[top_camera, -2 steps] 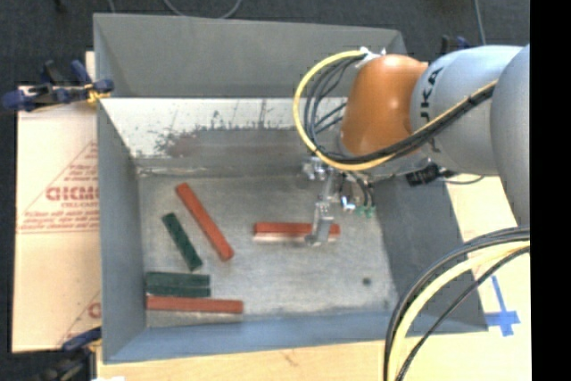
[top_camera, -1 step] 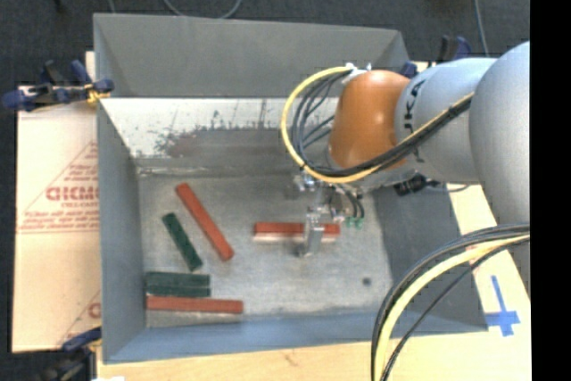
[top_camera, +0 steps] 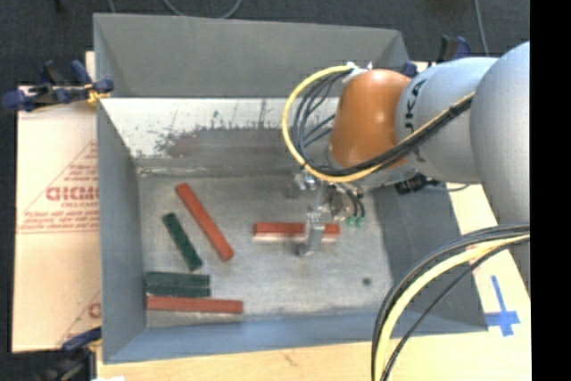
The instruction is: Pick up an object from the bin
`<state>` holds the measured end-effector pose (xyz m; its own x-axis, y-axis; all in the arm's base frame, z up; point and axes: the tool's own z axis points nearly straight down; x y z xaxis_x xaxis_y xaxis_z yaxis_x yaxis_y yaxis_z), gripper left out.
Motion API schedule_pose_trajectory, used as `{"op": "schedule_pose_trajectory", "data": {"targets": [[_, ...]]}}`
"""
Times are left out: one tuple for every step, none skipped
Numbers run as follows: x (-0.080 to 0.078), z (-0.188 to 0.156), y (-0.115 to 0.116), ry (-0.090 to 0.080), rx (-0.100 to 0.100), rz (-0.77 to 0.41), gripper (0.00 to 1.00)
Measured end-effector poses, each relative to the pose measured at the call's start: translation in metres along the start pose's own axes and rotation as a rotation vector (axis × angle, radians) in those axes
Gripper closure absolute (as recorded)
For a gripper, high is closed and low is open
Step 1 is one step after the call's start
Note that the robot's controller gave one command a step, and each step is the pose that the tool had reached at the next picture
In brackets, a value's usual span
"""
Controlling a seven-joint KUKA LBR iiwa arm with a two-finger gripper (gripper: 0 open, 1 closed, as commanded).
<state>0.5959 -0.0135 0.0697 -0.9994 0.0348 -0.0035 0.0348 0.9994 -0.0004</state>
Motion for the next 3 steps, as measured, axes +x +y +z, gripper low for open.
{"op": "schedule_pose_trajectory", "data": {"targets": [[-0.001, -0.001, 0.000, -0.002, 0.000, 0.000, 1.00], [-0.004, -0.085, -0.001, -0.009, 0.000, 0.002, 1.00], [-0.006, -0.092, -0.001, -0.003, 0.000, 0.003, 1.00]]}}
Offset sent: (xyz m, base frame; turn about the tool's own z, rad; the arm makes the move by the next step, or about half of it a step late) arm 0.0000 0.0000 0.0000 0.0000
